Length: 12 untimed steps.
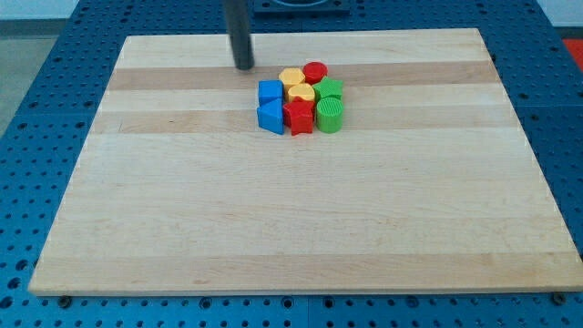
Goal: Push the blue triangle towards the bottom using blue cube
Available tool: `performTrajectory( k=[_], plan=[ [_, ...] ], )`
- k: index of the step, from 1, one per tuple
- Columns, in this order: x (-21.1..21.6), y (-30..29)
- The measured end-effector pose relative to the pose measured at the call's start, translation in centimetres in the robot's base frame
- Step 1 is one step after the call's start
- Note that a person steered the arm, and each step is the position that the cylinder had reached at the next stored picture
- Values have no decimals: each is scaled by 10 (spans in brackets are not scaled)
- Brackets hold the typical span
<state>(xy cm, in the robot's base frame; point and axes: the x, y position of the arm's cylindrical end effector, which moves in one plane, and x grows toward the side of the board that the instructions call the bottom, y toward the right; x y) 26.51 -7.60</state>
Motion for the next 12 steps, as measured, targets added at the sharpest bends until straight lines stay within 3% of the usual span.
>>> performTrajectory(
  k=[4,5,12],
  plan=[
    [0,4],
    [36,4],
    [59,23]
  ],
)
